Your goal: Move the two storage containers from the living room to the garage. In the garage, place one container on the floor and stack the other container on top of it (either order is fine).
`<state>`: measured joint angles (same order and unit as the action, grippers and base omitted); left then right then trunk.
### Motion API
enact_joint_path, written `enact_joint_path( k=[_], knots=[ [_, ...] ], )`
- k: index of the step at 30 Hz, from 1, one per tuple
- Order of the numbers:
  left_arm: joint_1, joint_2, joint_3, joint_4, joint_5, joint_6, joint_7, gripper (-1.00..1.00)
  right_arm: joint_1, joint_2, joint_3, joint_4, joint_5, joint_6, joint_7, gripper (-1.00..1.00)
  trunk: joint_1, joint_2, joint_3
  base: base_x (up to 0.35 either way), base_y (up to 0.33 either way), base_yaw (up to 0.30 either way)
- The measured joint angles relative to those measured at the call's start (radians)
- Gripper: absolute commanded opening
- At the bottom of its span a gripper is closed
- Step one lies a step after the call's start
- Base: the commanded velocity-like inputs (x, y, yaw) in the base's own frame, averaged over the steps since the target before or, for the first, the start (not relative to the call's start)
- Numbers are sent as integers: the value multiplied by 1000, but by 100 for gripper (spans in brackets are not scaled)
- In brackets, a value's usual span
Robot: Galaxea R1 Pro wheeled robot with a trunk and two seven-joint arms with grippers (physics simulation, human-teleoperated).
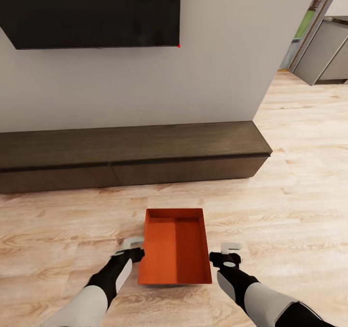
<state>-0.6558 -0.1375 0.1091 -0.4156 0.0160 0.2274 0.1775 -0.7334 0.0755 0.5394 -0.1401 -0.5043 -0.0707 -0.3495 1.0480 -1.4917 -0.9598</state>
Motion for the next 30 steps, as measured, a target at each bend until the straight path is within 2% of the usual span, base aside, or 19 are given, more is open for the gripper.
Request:
enact_joint_path(
  k=[3,5,8,16,22,30],
  knots=[
    [-2,-6,-3,33,-27,-93,1,100,-1,15,2,2,2,-5,11,100,0,0,0,0,0,0],
    [-3,-5,-3,103,-33,-148,1,100,6,21,1,16,0,-29,41,100,0,0,0,0,0,0],
    [-4,-1,2,171,-34,-179,0,100,11,23,0,47,-1,-63,77,100,0,0,0,0,0,0],
    [-4,2,-5,213,-42,-190,-3,100,13,28,2,93,3,-84,97,100,0,0,0,0,0,0],
    [-4,6,-6,207,-43,-192,-9,100,13,32,2,98,3,-85,120,100,0,0,0,0,0,0],
    [-4,6,-8,204,-46,-191,-1,100,13,64,0,104,-1,-82,137,100,0,0,0,0,0,0]
  ],
)
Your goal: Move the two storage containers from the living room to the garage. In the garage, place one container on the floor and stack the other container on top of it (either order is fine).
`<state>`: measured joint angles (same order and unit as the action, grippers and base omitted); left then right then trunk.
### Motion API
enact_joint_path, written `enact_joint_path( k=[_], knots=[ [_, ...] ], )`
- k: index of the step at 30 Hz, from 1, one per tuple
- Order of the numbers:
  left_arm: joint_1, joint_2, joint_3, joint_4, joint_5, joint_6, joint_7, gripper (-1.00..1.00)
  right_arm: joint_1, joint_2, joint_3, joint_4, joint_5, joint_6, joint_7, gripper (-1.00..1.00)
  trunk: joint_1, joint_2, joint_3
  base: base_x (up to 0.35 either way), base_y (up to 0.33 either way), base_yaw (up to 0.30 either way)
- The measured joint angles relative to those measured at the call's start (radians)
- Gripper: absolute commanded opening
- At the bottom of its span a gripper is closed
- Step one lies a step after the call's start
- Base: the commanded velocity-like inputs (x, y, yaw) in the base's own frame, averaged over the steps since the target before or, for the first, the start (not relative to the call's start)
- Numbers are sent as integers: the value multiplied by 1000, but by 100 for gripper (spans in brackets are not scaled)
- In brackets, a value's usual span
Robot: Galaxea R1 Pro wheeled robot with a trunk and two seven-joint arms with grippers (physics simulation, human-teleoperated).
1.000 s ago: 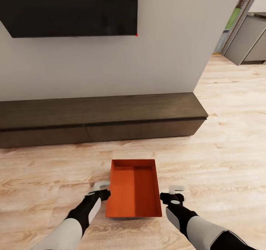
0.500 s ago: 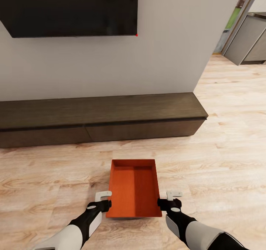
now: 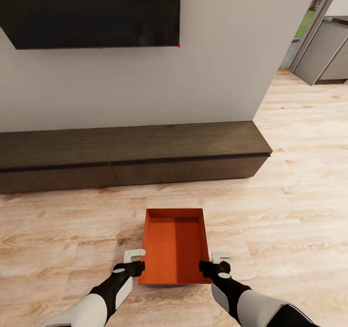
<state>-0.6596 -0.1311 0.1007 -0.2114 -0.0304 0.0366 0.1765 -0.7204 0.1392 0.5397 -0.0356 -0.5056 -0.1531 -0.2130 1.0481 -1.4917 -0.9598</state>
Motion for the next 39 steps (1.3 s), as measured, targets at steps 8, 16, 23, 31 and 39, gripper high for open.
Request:
enact_joint_path(
  k=[8,16,23,31,39],
  knots=[
    [0,-2,1,-3,-1,-2,12,100,0,6,-1,12,-3,-3,2,100,0,0,0,0,0,0],
    [0,-2,12,-4,5,-2,30,100,0,3,-1,19,0,-13,2,100,0,0,0,0,0,0],
    [0,-3,10,-3,6,-2,56,100,0,4,-1,25,2,-28,2,100,0,0,0,0,0,0],
    [0,-1,12,0,10,6,56,100,0,3,-1,27,2,-30,2,100,15,-28,-12,0,0,0],
    [0,-2,11,-2,9,8,57,100,0,0,-2,27,-6,-30,2,100,46,-84,-37,0,0,0]
  ],
)
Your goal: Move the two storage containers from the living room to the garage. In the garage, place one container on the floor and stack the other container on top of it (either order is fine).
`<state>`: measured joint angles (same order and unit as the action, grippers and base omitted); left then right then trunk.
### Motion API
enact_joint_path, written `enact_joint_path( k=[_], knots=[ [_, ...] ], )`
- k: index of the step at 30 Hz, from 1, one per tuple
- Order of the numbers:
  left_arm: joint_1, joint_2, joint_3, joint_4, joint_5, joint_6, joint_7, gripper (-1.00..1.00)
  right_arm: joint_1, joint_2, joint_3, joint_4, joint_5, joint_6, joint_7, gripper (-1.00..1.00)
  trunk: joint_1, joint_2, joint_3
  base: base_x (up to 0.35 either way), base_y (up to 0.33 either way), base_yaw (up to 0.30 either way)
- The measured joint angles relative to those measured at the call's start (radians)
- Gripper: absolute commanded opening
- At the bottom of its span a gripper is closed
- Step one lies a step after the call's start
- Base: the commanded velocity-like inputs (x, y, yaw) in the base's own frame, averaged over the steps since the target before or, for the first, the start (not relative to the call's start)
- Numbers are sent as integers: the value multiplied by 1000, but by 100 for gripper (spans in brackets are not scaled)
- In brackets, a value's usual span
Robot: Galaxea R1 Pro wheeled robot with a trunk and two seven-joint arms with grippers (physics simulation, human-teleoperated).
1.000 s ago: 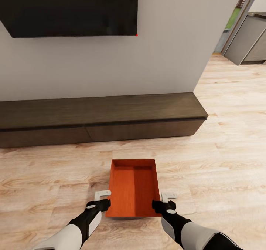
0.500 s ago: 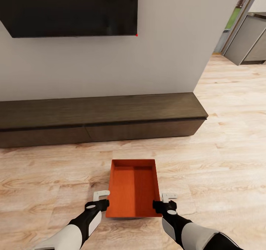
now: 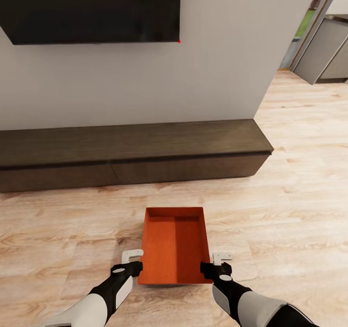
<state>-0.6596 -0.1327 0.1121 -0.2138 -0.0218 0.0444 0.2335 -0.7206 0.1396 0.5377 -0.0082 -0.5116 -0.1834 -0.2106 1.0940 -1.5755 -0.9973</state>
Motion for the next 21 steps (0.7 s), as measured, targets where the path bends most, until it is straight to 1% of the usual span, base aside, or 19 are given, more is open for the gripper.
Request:
enact_joint_path(
  k=[5,15,17,19,20,21],
  knots=[
    [0,0,0,-2,-1,0,1,100,0,0,1,0,-1,-1,0,100,19,-35,-16,0,0,0],
    [0,1,1,-2,-2,0,2,100,0,-2,3,0,15,-22,10,100,58,-105,-47,0,0,0],
    [0,1,1,-2,-2,0,2,100,1,-3,4,0,31,-22,19,100,65,-119,-53,0,0,0],
    [0,2,0,-2,-2,0,2,100,5,-3,4,0,61,-23,24,100,73,-133,-60,0,0,0],
    [0,2,0,-2,-2,0,3,100,9,-3,4,0,97,-26,27,100,77,-140,-63,0,0,0],
    [0,2,0,-2,-2,0,3,100,11,-3,3,0,110,-37,28,100,81,-147,-66,0,0,0]
  ],
)
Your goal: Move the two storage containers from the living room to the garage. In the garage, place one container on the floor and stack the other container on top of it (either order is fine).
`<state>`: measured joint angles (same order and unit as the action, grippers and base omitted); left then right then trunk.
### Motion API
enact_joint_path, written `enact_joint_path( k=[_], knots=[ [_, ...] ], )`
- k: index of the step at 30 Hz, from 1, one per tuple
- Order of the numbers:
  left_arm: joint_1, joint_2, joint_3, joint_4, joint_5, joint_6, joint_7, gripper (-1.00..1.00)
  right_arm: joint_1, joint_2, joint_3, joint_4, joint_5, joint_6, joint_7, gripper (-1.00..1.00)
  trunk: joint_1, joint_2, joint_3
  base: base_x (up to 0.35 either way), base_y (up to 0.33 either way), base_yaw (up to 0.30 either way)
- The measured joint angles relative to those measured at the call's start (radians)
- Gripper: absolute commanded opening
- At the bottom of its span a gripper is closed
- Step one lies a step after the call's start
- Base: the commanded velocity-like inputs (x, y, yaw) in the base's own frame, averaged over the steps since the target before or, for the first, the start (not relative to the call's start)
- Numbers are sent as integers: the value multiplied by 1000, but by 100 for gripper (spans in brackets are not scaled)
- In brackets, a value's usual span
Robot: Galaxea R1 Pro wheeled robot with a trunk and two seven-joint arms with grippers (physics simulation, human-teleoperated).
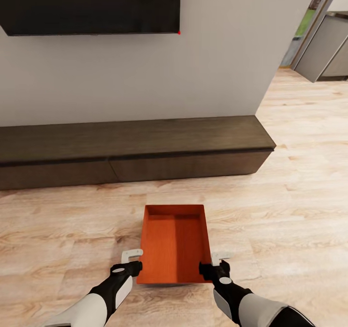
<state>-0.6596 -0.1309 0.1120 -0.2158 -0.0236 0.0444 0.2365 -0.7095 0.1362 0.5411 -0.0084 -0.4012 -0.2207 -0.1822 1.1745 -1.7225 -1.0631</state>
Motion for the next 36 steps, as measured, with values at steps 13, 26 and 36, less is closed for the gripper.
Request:
enact_joint_path(
  k=[13,26,36],
  knots=[
    [0,1,0,0,-1,0,0,100,1,-2,-5,0,-2,-15,0,100,50,-91,-41,0,0,0],
    [0,1,0,0,0,-3,0,100,1,-2,-7,1,-65,-16,0,100,100,-182,-81,0,0,0],
    [0,3,1,0,0,-3,0,100,1,-2,-7,1,-71,-16,0,100,138,-252,-113,0,0,0]
  ],
)
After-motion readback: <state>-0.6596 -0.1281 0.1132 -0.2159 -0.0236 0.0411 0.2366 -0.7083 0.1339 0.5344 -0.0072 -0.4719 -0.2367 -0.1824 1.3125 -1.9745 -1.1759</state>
